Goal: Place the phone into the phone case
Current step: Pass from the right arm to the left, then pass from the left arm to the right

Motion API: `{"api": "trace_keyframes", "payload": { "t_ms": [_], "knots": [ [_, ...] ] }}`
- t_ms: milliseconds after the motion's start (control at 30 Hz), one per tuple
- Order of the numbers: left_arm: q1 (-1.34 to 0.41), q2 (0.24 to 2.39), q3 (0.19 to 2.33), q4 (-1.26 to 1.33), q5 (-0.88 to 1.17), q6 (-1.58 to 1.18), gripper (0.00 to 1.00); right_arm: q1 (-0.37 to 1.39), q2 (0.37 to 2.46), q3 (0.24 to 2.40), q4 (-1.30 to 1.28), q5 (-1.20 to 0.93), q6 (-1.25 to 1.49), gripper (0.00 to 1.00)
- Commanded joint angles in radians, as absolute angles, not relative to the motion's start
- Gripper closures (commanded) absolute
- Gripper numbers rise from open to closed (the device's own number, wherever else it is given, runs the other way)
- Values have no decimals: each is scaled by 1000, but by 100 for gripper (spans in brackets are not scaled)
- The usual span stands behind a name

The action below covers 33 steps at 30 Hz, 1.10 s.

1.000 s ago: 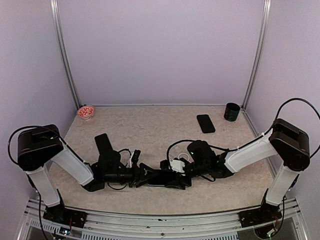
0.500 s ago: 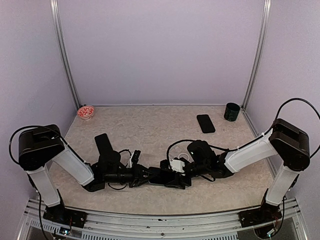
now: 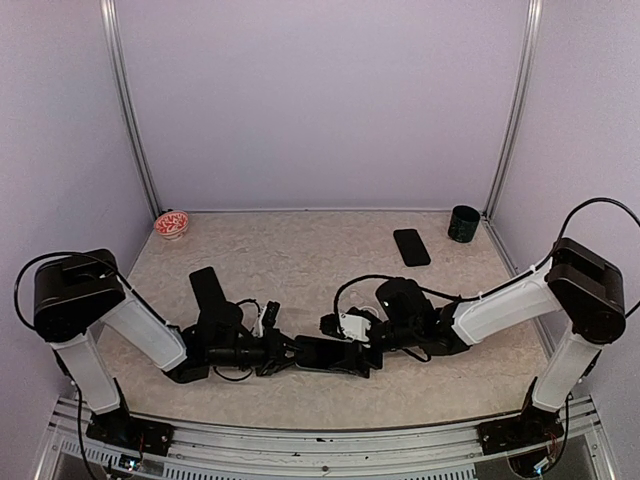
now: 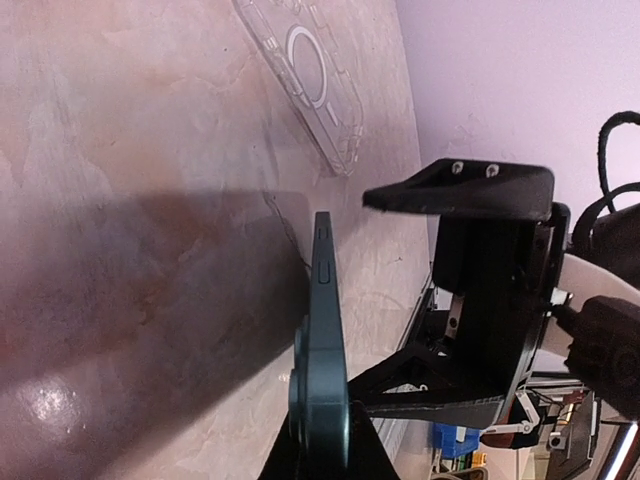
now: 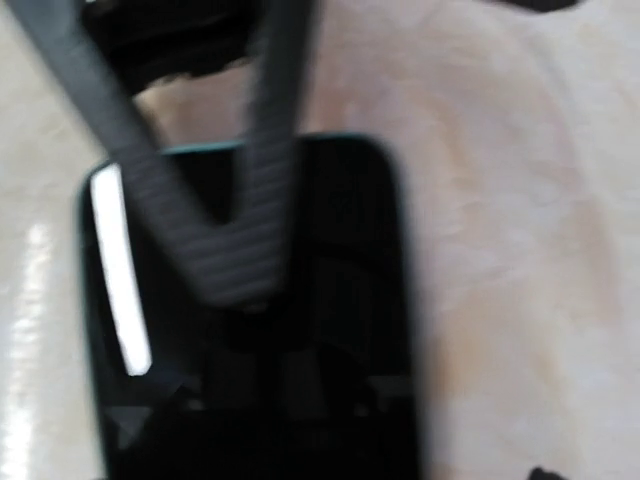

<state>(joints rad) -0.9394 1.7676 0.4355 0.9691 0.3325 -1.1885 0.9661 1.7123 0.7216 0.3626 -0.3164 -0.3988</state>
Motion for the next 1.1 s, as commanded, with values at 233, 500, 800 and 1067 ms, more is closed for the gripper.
{"api": "trace_keyframes", "payload": {
  "t_ms": [233, 500, 800, 1067],
  "knots": [
    [-946, 1623, 449, 877, 288, -1091, 100, 974, 1547, 741, 370, -186, -352, 0],
    [-946, 1515, 452, 822, 259, -984, 100, 973, 1420, 796, 256, -67, -188, 1],
    [-946, 1352, 427, 795, 226, -869, 100, 957, 1158, 664, 351, -36, 67, 1],
    [-948, 1236, 422, 844, 273, -796, 100, 864, 1089, 632, 325, -266, 335, 1]
  ]
}}
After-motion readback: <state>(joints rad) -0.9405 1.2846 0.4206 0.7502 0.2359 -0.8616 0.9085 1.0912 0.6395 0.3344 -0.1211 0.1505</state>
